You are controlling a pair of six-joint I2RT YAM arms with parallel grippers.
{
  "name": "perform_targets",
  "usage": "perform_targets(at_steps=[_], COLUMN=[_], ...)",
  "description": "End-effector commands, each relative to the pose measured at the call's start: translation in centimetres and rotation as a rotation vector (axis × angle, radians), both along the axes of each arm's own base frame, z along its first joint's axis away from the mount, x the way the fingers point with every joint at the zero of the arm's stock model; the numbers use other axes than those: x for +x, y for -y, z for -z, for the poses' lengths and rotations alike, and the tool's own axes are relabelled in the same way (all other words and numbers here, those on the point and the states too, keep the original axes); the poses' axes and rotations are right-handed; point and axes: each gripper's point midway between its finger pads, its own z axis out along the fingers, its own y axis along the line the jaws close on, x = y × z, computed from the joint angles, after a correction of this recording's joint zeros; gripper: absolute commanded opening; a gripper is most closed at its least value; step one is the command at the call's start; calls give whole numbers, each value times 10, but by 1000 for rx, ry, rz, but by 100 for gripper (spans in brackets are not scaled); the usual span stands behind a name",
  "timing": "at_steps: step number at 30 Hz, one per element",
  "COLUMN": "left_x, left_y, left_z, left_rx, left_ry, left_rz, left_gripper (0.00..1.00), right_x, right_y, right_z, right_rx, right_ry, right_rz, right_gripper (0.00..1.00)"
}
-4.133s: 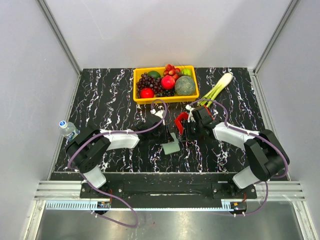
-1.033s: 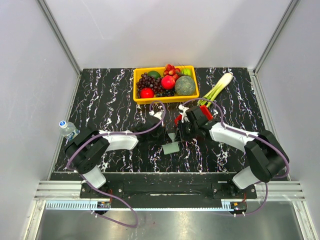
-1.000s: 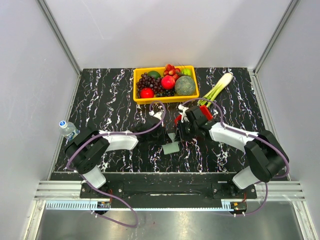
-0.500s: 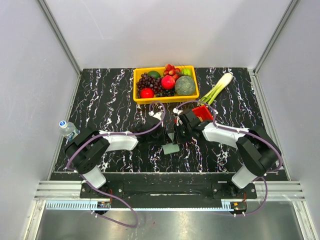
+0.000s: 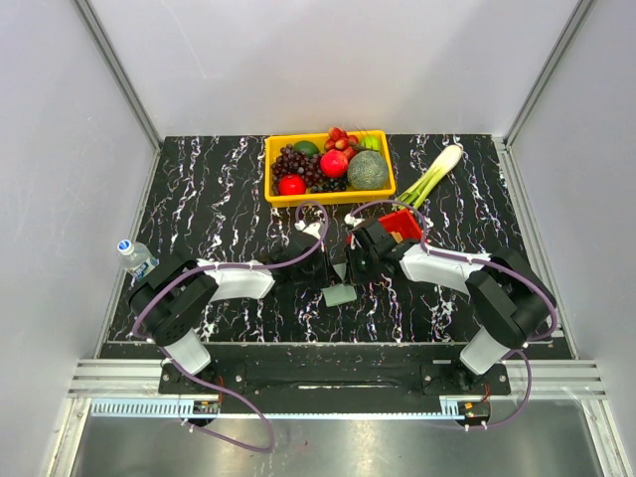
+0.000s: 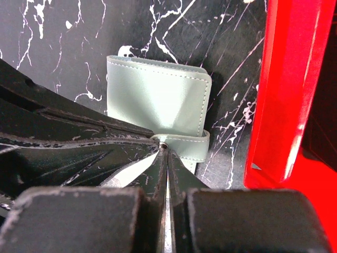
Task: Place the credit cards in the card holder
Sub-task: Close the card holder at the center of the board.
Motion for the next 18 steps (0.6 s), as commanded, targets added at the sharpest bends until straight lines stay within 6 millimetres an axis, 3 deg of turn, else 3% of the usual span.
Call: perform_targets(at_steps=[1,18], left_x=[7,8], left_y=[-8,-14], left_z=[12,27], left_rx=[49,87], left_ry=[6,-22], left_rz=[-40,-61], left_gripper=[0,0], right_x=[17,19], right_y=[-13,-11], right_z=[-21,-3], right_rx=[56,27], right_ry=[81,50], right_rz=[32,59], right_gripper=[5,5])
